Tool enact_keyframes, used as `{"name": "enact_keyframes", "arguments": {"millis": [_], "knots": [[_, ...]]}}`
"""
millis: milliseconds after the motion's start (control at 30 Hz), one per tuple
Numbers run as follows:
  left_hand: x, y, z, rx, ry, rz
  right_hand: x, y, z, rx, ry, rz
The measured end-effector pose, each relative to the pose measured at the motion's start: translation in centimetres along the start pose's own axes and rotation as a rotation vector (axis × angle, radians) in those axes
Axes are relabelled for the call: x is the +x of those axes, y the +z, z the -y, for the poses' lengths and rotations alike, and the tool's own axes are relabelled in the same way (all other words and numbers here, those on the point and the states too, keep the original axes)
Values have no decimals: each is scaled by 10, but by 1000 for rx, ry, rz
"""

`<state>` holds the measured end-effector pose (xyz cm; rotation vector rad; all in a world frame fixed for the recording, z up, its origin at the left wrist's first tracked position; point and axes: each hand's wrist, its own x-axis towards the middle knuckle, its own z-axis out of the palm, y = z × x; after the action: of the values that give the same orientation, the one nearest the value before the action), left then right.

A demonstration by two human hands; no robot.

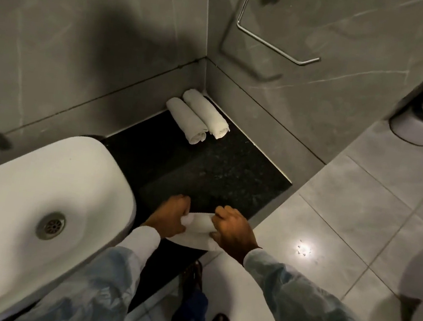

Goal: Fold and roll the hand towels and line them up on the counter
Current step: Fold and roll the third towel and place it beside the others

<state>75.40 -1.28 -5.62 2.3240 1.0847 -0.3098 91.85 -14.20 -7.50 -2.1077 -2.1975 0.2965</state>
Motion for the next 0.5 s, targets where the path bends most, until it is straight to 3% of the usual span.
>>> {"name": "enact_keyframes", "arguments": {"millis": [67,133,267,500], "knots": [[-11,11,-5,57,23,-26,5,-20,4,171,157,166],[-19,22,-8,151,10,-71,10,-33,3,274,255,217],[-27,35,-11,186,26,-187,11,-35,-3,238,297,291],[-4,33,-5,224,26,-322,36,-19,-1,-69,144,78]]}}
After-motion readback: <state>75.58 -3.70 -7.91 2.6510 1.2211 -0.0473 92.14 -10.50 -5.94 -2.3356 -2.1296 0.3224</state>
